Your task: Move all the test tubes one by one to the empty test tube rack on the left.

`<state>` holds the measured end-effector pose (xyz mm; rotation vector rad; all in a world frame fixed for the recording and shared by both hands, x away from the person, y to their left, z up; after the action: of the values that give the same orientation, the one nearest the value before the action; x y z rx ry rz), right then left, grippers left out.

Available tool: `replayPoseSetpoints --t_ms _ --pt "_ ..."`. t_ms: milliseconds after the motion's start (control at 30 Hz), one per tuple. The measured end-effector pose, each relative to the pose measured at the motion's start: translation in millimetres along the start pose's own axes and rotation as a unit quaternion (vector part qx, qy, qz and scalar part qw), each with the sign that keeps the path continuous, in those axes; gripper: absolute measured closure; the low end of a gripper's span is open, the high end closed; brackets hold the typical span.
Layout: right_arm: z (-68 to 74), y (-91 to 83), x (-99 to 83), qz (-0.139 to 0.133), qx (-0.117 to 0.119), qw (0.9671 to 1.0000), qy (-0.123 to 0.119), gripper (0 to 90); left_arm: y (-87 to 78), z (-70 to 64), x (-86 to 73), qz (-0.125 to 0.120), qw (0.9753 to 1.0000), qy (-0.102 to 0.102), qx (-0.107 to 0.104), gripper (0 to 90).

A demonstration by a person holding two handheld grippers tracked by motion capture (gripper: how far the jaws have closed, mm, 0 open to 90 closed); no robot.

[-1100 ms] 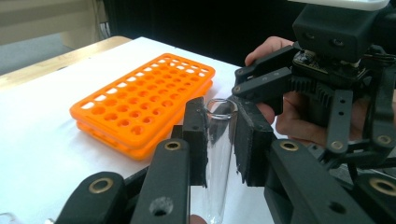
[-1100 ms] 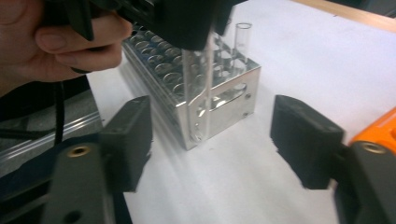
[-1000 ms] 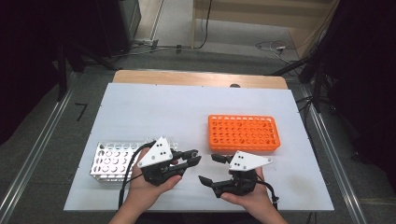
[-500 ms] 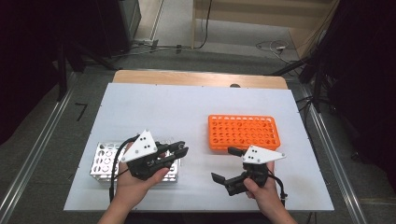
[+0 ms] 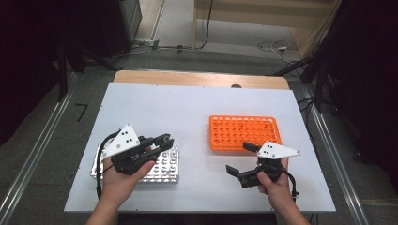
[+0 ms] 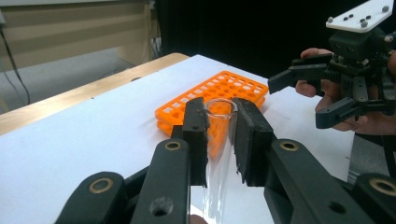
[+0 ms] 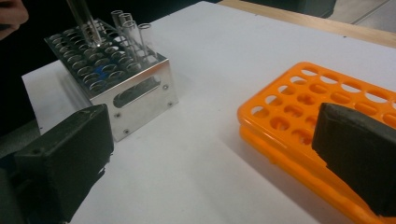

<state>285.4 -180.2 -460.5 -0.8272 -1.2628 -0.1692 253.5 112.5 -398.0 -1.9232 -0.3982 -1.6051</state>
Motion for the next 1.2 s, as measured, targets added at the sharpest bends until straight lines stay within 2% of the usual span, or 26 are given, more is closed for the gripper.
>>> replayPoseSetpoints --t_ms 267,500,700,1200 --pt "-14.6 -4.4 -2.2 0.000 -0.016 0.9998 0.008 0.0 -9.5 10.1 0.1 -0.003 0.9999 -0.004 0.012 75.9" --pt "-23.2 -7.5 -3.4 -0.001 -0.024 0.9996 0.013 0.0 -20.0 23.1 -1.6 -0.007 0.9994 -0.009 0.033 75.9" --pt "-30.2 -10.8 -3.7 -0.005 -0.026 0.9995 0.017 0.0 -28.1 36.2 -6.0 -0.009 0.9986 -0.018 0.050 75.9" --pt "-49.4 -18.5 -7.1 -0.012 -0.041 0.9985 0.033 0.0 -44.3 57.8 -12.6 -0.018 0.9959 -0.032 0.083 75.9"
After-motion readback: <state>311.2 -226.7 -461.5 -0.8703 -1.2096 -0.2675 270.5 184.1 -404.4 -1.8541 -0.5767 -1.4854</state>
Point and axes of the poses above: each handheld gripper's, and its own axes: y roughly forward along the jaws, x roughly out of its top, z roughly to its left, the point moved 6 cm from there along y, roughly forward along the jaws, and after that the axes turned 5 degrees about -x, right-handed, at the moved point
